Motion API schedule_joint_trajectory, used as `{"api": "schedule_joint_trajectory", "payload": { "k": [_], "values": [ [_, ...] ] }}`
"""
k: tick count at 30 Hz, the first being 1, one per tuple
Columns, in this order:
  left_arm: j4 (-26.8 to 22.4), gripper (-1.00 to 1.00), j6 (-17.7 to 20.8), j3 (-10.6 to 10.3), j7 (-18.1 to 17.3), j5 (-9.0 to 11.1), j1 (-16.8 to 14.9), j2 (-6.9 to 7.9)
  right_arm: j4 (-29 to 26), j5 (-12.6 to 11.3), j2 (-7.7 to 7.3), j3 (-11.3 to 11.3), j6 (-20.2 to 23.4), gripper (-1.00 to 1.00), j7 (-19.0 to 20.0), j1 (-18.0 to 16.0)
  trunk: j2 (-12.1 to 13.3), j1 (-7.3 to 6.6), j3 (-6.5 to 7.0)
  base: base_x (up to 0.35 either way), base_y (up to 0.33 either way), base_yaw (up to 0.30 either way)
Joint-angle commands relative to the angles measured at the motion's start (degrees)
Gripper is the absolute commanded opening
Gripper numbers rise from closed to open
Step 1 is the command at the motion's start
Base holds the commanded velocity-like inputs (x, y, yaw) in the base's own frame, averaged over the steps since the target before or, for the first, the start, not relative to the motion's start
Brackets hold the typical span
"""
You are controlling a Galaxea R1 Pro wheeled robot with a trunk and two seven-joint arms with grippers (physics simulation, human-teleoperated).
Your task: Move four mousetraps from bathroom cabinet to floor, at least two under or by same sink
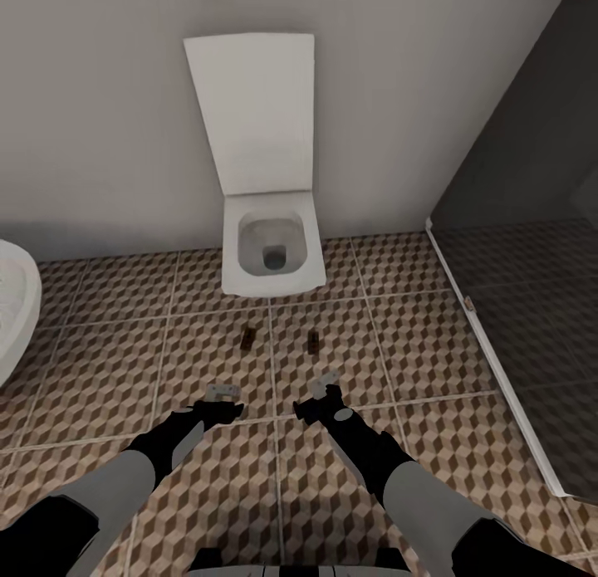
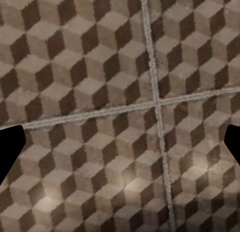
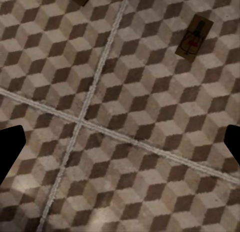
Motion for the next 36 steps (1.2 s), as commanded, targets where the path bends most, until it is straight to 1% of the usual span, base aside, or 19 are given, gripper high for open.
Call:
{"api": "schedule_joint_trajectory", "payload": {
  "k": [1,9,36],
  "values": [
    [-0.1,1.00,0.3,-0.2,-0.1,0.3,0.0,0.05,0.0,-0.3,0.00,0.3,0.3,1.00,-0.3,0.0,0.4,-0.23,0.16,0.000,0.000,0.000],
    [-0.1,1.00,0.3,-0.2,-0.1,0.3,0.0,0.06,0.0,-0.3,0.00,0.3,0.3,1.00,-0.3,0.0,3.6,-1.98,1.96,0.000,0.000,0.000],
    [0.0,1.00,0.3,-0.2,-0.1,0.3,0.0,0.00,0.0,-0.3,0.00,0.3,0.3,1.00,-0.3,0.0,14.4,-7.91,9.27,0.000,0.000,0.000]
  ]
}}
